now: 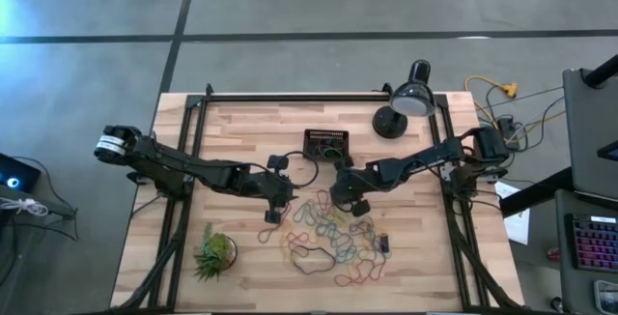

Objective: Pick and place rubber bands into bin
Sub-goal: Put the black rubber band into the basket

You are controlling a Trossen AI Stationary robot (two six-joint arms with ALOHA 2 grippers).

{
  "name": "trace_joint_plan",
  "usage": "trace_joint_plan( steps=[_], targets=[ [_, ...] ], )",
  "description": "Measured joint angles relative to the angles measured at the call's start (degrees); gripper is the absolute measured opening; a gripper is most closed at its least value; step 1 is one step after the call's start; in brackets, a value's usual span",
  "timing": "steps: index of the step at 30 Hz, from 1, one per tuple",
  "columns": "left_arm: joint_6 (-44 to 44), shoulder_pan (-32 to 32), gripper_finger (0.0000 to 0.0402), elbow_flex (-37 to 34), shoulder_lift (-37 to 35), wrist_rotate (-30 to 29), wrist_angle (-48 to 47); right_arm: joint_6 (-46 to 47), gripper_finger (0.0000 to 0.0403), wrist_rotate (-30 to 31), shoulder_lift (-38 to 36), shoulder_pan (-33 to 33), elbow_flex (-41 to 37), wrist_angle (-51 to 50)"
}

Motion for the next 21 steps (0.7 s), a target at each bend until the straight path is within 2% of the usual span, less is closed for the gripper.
trace_joint_plan(
  steps=[10,15,21],
  targets=[
    [0.07,0.0,0.0091,-0.02,0.0,0.0,0.04,-0.11,0.0134,0.35,-1.39,0.04,0.0,-5.38],
    [0.27,0.0,0.0091,-0.02,0.0,0.0,0.04,0.0,0.0127,-7.52,-1.81,0.09,0.0,-5.28],
    [0.26,0.0,0.0091,-0.02,0.0,0.0,0.05,1.68,0.012,-10.32,-1.67,0.0,0.0,-5.02]
  ],
)
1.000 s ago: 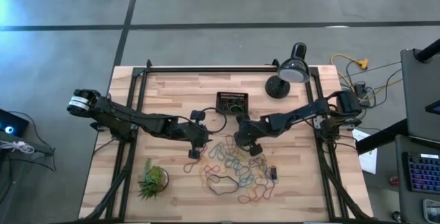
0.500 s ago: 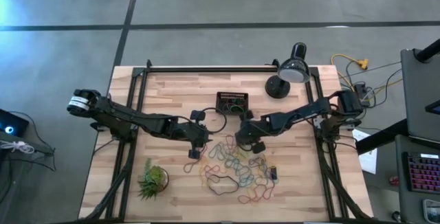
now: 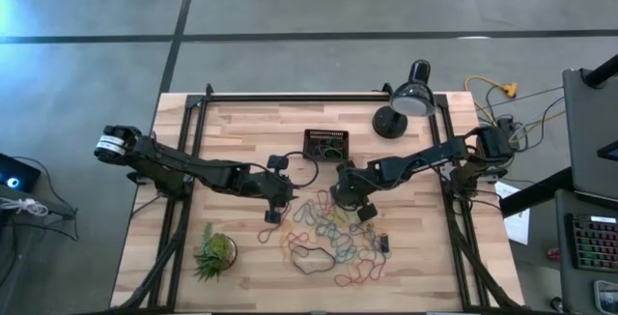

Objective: Pick and place rubber bands into bin
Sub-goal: Put the black rubber band into the basket

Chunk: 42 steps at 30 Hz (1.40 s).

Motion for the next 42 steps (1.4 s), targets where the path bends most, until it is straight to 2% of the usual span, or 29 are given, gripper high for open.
trace_joint_plan(
  steps=[4,27,35,42],
  targets=[
    [0.0,0.0,0.0091,0.0,0.0,0.0,0.02,0.77,0.0122,-1.77,0.0,0.13,0.0,1.48],
    [-0.04,0.0,0.0091,0.0,0.0,0.0,0.26,3.74,0.0108,-2.23,0.37,0.07,-0.22,4.78],
    [-0.28,0.0,0.0091,0.0,0.0,0.0,0.23,5.47,0.0106,0.88,0.37,-0.09,-0.26,1.3],
    [-0.28,0.0,0.0091,0.0,0.0,0.0,0.17,5.73,0.0104,0.41,0.39,-0.31,-0.31,2.8]
  ],
)
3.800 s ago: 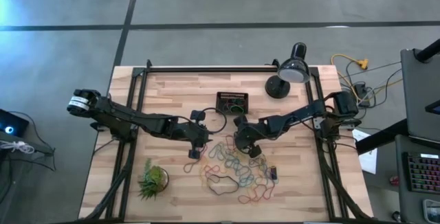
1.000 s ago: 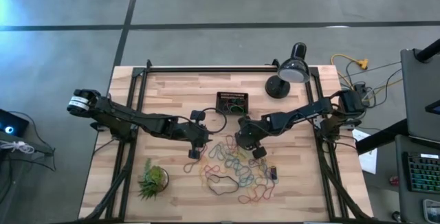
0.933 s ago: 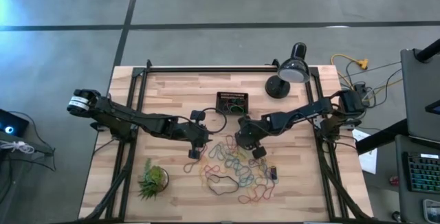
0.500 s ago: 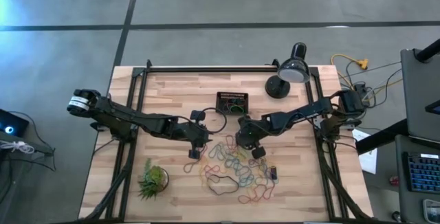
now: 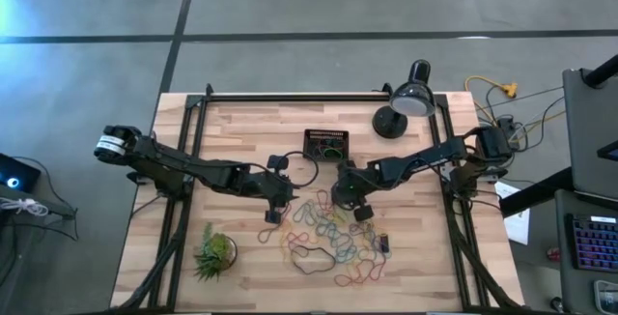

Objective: Pick and place rubber bands into bin
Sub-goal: Put the black rubber band into the basket

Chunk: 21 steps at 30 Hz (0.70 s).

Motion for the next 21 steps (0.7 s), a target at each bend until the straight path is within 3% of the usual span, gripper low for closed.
trace_joint_plan(
  steps=[5,21],
  targets=[
    [0.02,0.0,0.0091,0.0,0.0,0.0,-0.02,-0.46,0.0102,-2.62,0.0,0.0,0.0,2.55],
    [0.04,0.0,0.0091,-0.01,0.0,0.0,0.04,-1.41,0.0097,-2.71,0.04,-0.02,0.0,3.87]
  ],
)
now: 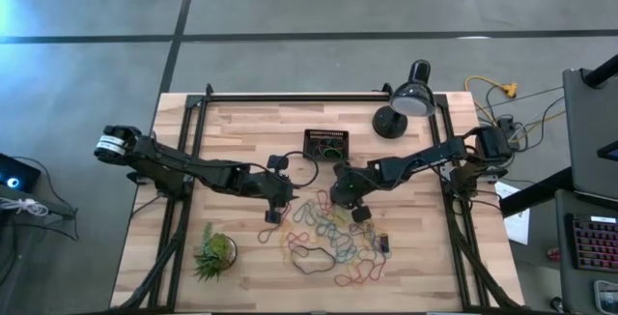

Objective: Pick and place rubber bands into bin
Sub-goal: Put the black rubber band into the basket

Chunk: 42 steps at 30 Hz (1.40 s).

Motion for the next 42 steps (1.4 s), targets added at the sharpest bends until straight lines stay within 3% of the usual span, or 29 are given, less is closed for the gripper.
trace_joint_plan(
  steps=[35,42],
  targets=[
    [1.29,0.0,0.0091,0.03,0.0,-0.02,1.32,-1.63,0.0093,-1.44,0.0,-0.76,0.09,1.84],
    [1.31,0.0,0.0091,0.03,0.0,-0.02,1.32,-1.67,0.0093,-1.63,4.94,-0.72,1.48,2.1]
  ],
)
